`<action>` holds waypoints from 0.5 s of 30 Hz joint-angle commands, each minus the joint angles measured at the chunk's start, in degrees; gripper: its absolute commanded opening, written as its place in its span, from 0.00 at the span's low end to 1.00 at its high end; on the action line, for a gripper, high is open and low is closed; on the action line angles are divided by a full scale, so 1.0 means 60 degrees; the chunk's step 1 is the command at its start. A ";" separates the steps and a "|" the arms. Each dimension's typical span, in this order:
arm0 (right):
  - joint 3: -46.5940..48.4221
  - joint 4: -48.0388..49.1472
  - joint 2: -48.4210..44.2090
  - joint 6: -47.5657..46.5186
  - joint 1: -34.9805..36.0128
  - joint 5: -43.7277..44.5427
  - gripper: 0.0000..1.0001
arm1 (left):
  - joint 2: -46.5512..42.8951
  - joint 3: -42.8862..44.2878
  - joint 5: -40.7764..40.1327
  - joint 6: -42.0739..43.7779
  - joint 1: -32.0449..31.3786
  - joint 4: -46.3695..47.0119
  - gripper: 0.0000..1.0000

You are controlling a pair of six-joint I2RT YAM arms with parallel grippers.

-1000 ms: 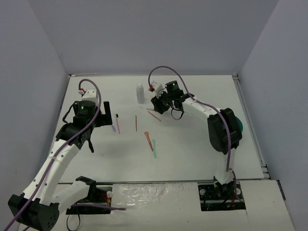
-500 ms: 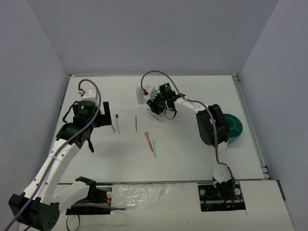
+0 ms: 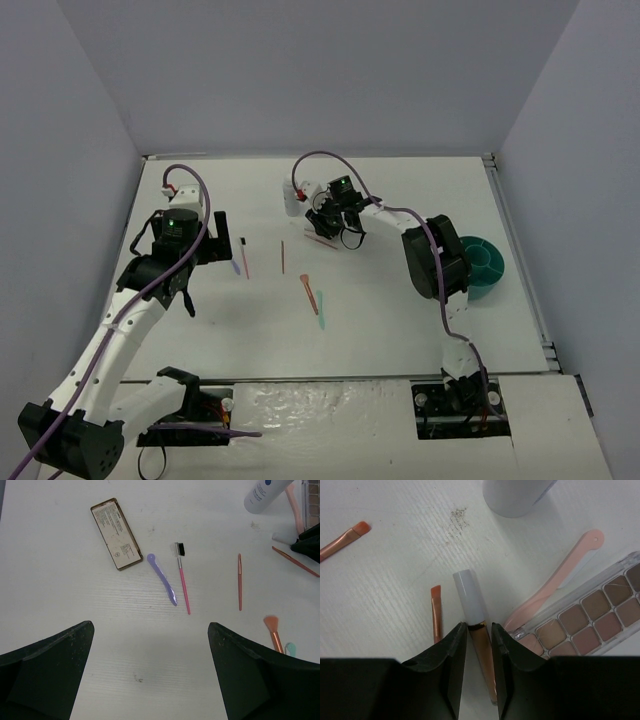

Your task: Organize the makeup

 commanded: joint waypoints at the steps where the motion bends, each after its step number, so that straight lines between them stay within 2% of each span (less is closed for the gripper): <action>1: -0.0071 0.0279 -0.0445 -0.0012 0.0085 -0.0006 0.20 | 0.0022 0.0291 0.0044 0.0020 0.0081 0.0278 0.97; 9: -0.0549 0.0296 -0.1143 0.0225 0.0158 0.0220 0.01 | 0.0037 0.0291 0.0214 -0.0025 0.0148 0.0293 0.97; 15: -0.1290 0.0447 -0.3182 0.0822 0.0363 0.0815 0.00 | -0.0059 0.0305 0.0250 -0.0040 0.0183 0.0295 0.97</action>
